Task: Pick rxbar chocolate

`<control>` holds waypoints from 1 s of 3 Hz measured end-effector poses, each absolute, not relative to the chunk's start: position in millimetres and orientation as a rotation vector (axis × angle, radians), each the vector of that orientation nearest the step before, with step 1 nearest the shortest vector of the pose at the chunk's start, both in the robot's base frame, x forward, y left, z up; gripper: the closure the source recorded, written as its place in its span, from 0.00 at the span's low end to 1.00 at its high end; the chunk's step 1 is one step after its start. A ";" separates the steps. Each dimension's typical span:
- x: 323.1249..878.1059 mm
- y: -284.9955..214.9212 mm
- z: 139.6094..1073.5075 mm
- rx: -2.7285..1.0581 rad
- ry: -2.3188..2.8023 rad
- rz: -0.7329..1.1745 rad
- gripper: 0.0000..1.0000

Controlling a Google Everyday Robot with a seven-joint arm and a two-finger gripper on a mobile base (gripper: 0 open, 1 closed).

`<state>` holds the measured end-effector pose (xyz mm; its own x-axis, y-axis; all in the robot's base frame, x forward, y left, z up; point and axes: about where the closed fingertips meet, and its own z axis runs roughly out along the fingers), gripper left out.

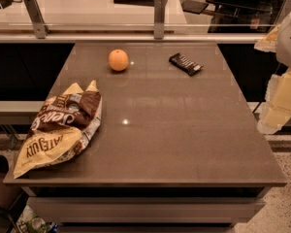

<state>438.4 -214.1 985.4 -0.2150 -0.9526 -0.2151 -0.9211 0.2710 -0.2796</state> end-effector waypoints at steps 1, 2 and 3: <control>444.9 -215.4 988.5 -1.683 2.207 -0.144 0.00; 465.2 -224.7 991.2 -1.594 2.195 -0.138 0.00; 492.5 -233.7 988.9 -1.468 2.147 -0.098 0.00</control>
Offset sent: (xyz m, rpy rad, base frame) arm 0.0602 -0.0242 0.0054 0.1208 -0.1190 -0.1123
